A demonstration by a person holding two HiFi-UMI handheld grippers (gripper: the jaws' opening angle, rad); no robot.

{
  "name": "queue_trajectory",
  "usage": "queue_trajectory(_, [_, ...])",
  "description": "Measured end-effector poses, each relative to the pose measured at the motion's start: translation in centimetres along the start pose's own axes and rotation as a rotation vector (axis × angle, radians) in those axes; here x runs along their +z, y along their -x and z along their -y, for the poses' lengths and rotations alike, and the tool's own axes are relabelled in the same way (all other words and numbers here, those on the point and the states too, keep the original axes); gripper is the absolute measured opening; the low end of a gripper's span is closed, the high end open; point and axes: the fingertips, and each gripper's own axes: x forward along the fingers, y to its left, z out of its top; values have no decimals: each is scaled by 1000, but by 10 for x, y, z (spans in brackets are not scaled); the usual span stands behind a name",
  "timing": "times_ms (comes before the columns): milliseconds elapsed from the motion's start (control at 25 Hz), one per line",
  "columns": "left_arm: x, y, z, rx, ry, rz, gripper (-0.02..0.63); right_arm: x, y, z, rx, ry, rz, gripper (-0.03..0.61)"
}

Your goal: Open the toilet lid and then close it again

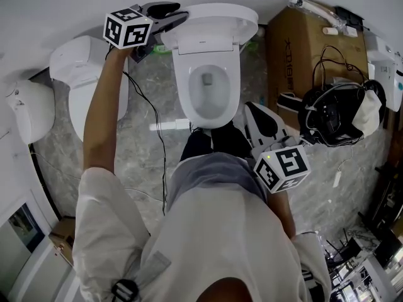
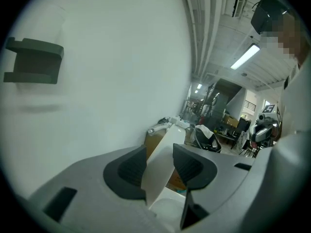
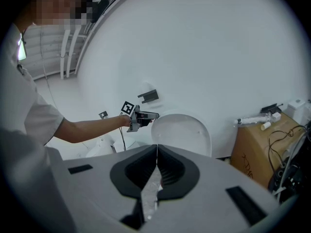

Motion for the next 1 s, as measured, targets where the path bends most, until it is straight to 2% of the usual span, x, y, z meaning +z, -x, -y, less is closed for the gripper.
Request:
queue_trajectory(240, [-9, 4, 12, -9, -21, 19, 167, -7, 1, -12, 11, 3, -4, 11])
queue_trajectory(760, [-31, 11, 45, -41, -50, -9, 155, -25, 12, -35, 27, 5, -9, 11])
queue_trajectory(1000, [-40, 14, 55, -20, -43, 16, 155, -36, 20, -44, 10, 0, -7, 11])
